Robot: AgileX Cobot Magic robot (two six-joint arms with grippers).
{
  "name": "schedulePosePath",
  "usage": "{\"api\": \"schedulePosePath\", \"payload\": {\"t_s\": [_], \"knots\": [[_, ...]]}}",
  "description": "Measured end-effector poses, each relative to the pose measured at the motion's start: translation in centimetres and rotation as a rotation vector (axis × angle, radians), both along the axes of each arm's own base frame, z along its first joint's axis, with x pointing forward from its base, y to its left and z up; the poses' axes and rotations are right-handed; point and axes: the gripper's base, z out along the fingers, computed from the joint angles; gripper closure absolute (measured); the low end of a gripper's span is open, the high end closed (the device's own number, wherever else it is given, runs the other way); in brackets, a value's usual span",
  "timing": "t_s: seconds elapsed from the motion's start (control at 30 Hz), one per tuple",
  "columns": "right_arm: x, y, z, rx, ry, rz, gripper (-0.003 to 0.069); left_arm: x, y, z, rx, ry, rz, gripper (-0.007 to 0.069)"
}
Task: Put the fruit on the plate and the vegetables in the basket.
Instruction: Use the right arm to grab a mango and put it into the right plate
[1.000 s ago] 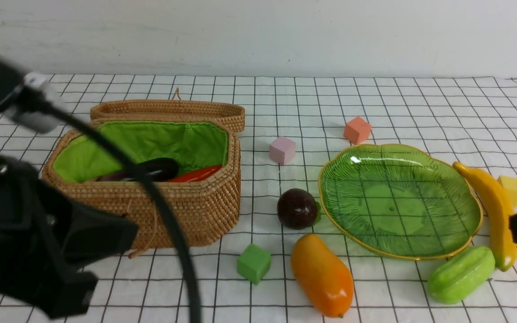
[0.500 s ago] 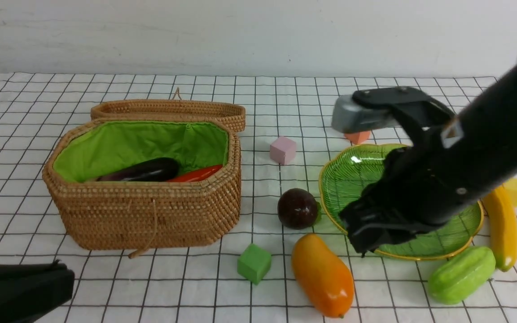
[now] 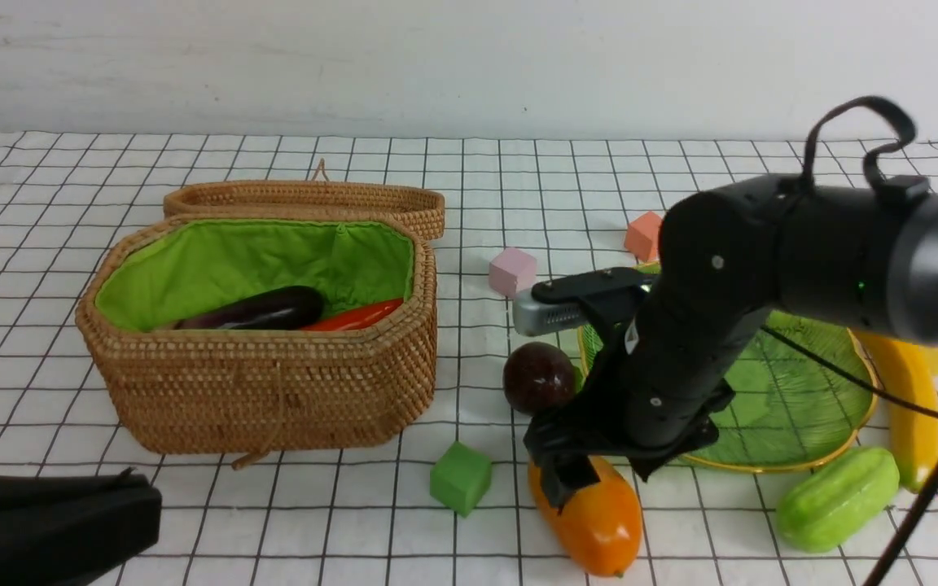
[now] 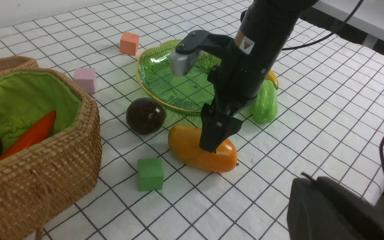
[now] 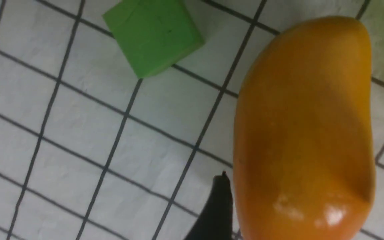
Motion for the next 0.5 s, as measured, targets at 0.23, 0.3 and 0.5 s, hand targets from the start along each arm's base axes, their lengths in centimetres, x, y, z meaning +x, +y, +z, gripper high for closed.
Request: {"api": "schedulePosePath", "payload": {"t_s": [0.23,0.3,0.5], "knots": [[1.2,0.7,-3.4,-0.026,0.02,-0.008,0.0029,0.0,0.0,-0.1,0.006,0.003,-0.005,0.0638],[1.3,0.8,-3.7,-0.026,0.025,-0.01,0.0039,0.0,0.0,-0.1,0.005,0.004,-0.005,0.0638],[1.3,0.9,-3.8,-0.024,0.04,-0.011,0.0064,0.0,0.0,-0.1,0.005,0.005,-0.005,0.0638]]}}
